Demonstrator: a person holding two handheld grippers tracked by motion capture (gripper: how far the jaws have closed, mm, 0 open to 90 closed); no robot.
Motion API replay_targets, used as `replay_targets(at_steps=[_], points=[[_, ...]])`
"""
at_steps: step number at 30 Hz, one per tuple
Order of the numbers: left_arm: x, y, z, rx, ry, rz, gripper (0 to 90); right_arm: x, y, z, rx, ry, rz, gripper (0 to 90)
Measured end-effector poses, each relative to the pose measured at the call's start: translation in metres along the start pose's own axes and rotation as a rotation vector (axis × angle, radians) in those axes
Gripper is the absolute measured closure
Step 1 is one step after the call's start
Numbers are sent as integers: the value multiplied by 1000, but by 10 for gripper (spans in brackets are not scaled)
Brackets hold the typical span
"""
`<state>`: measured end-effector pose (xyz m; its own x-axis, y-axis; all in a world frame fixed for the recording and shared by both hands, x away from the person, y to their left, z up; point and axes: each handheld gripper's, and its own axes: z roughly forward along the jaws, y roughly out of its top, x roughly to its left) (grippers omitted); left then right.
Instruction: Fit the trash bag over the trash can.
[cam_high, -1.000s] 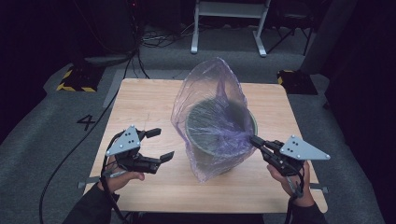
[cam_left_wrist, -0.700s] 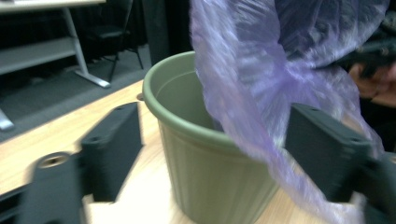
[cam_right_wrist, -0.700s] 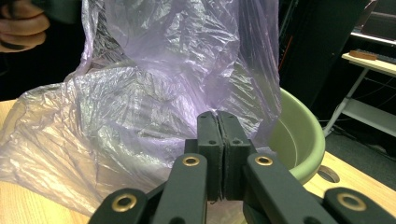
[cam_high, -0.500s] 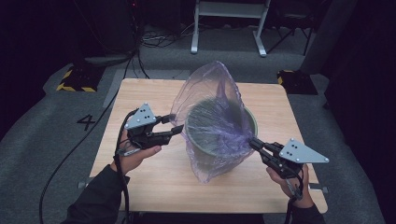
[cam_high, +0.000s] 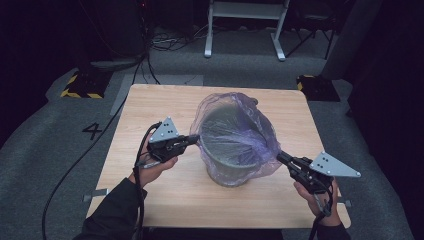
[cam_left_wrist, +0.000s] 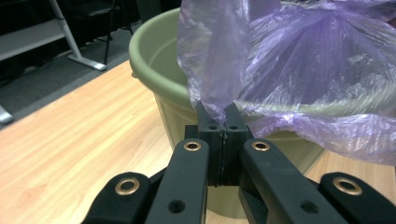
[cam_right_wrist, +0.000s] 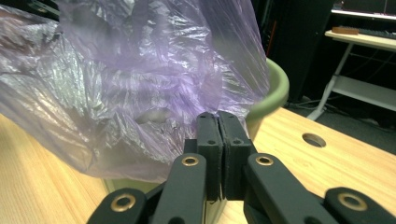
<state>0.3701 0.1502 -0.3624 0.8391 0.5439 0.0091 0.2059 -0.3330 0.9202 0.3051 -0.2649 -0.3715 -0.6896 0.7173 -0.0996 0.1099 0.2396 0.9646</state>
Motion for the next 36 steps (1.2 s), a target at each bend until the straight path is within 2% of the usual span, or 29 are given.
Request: replay_targets(at_steps=[2, 5, 6, 10, 14, 18, 22, 25, 29, 31, 34, 36], points=[[1, -5, 1, 8, -5, -4, 898, -1, -3, 0, 12, -1, -4, 891], [0, -12, 5, 28, -1, -1, 897, -2, -9, 2, 46, -37, -34, 891], [0, -15, 7, 39, -2, 10, 898, -3, -11, 3, 53, -38, -32, 890], [-1, -22, 14, 65, -1, 6, 897, -7, -17, 7, 73, -26, -6, 882], [-2, -25, 18, 78, 6, 12, 897, -8, -18, 11, 78, -34, -5, 846], [-5, -26, 19, 73, 12, 16, 896, -9, -16, 10, 74, -72, 9, 582], [-8, -24, 16, 62, 18, 34, 891, 1, -3, -3, 38, -56, -44, 373], [-10, -25, 14, 57, 17, 34, 890, 7, 7, -13, 5, -52, -73, 266], [-10, -25, 12, 61, 26, 39, 890, 15, 18, -22, -18, -30, -98, 195], [-9, -26, 11, 63, 33, 38, 891, 21, 24, -26, -31, -3, -118, 169], [-9, -25, 11, 74, 50, 36, 893, 31, 36, -32, -63, 32, -149, 155], [-9, -25, 11, 79, 64, 47, 894, 36, 44, -36, -93, 48, -149, 154]])
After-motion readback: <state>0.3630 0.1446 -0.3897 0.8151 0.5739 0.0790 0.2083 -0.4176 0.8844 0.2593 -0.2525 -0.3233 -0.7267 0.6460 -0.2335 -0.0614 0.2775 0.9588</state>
